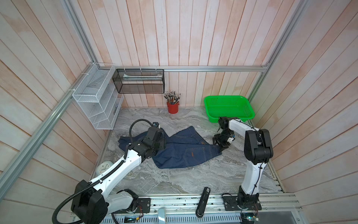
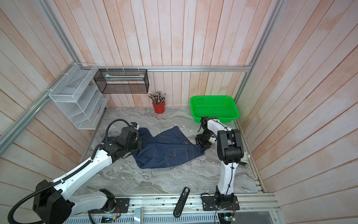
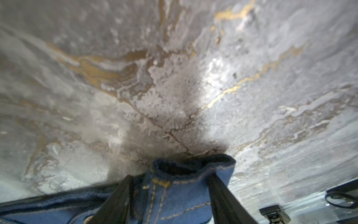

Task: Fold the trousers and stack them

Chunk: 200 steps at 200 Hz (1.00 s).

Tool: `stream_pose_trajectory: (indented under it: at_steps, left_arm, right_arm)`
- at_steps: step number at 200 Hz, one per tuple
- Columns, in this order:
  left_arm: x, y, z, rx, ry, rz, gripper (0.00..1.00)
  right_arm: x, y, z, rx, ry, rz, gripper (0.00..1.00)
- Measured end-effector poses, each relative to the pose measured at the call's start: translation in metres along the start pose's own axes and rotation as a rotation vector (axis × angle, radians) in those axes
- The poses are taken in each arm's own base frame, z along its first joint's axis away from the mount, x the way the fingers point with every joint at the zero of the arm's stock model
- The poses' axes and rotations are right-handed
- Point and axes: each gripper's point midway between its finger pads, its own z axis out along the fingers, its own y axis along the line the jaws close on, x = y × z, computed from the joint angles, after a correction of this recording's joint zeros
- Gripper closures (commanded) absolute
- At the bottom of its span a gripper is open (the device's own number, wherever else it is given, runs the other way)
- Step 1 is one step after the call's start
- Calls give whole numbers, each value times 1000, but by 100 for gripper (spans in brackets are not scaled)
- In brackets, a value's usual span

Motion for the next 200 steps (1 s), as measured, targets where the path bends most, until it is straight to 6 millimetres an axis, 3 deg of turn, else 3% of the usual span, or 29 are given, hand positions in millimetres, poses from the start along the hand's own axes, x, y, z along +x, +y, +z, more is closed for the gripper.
stream_pose_trajectory:
  at_steps: [34, 43, 96, 141, 173, 200]
  left_arm:
    - [0, 3, 0, -18, -4, 1, 31]
    - [0, 4, 0, -22, -3, 1, 31]
    - [1, 7, -15, -11, -20, -38, 30]
    - [25, 12, -31, 58, -12, -199, 27]
    - [62, 37, -21, 42, 41, -418, 25]
    - [79, 58, -15, 11, 30, -598, 22]
  right_arm:
    - [2, -8, -1, -17, -2, 3, 93]
    - [4, -11, -5, -30, -5, 5, 100]
    - [10, -18, -61, -286, -115, -107, 100]
    - [9, -61, -109, -597, -390, -233, 100]
    - [-7, -97, -118, -801, -611, -252, 100]
    - [-17, -104, -117, -869, -721, -284, 100]
